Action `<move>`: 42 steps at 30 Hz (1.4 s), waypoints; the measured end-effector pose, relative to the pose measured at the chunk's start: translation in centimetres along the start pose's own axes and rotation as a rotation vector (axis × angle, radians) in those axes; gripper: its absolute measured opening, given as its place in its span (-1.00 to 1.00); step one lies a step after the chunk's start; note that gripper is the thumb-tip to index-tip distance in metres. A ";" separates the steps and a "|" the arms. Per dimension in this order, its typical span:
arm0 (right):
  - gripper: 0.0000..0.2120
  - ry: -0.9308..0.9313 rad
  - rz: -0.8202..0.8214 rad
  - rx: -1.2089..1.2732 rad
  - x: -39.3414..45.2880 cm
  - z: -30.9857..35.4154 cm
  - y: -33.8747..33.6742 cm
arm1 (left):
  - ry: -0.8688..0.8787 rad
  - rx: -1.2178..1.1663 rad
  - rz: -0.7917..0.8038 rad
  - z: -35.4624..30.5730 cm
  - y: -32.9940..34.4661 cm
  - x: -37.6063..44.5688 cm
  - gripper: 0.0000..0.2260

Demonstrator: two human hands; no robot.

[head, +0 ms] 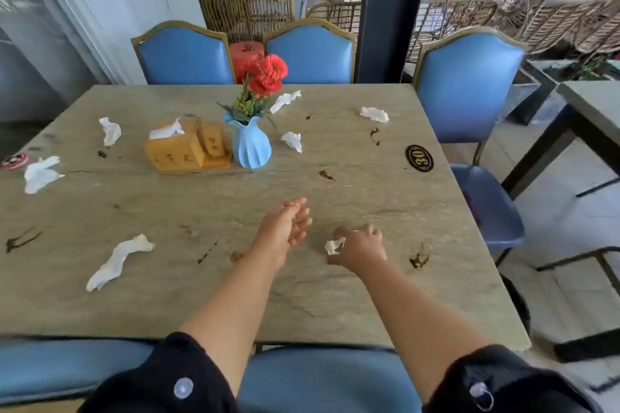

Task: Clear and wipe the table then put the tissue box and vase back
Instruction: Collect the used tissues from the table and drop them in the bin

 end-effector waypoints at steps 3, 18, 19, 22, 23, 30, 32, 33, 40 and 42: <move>-0.75 -0.003 -0.097 0.015 0.5 0.4 0.0 | -0.052 -0.020 -0.025 1.1 -0.3 0.5 -0.84; -0.79 -0.324 -0.145 0.699 -3.8 13.4 -2.9 | -0.105 -0.521 -0.097 0.8 -4.8 -2.0 -0.73; -0.81 -0.361 -0.163 0.659 -4.1 14.8 -2.9 | -0.098 -0.585 -0.091 0.4 -5.6 -2.4 -0.67; -0.84 -0.450 -0.258 0.440 -5.3 18.7 -2.7 | -0.058 -0.654 -0.084 -1.3 -8.6 -3.3 -0.60; -0.82 -0.457 -0.277 0.364 -5.5 19.9 -2.4 | -0.046 -0.646 -0.091 -1.8 -9.9 -3.6 -0.64; -0.76 -0.469 -0.219 0.303 -6.8 28.8 1.7 | -0.096 -0.503 -0.125 -3.8 -20.5 -4.0 -0.81; -0.75 -0.464 -0.188 0.291 -7.4 31.6 3.4 | -0.133 -0.462 -0.145 -4.0 -23.8 -3.8 -0.77; -0.74 -0.468 -0.164 0.304 -7.7 33.1 4.2 | -0.138 -0.451 -0.168 -4.3 -25.6 -3.9 -0.76; -0.63 -0.417 -0.021 0.442 -7.8 39.9 10.4 | -0.072 -0.428 -0.338 -6.1 -38.2 -3.2 -0.77; -0.58 -0.417 0.003 0.215 -6.9 40.5 13.2 | -0.044 -0.333 -0.364 -6.7 -40.4 -2.9 -0.66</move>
Point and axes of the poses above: each hand's wrist, its own x-axis towards the middle knuckle, its own y-axis out of the palm, z = x × y, the point moved 10 cm from there along x, towards the middle knuckle, and after that the axes turned 1 degree about y, right-handed, at the moved point
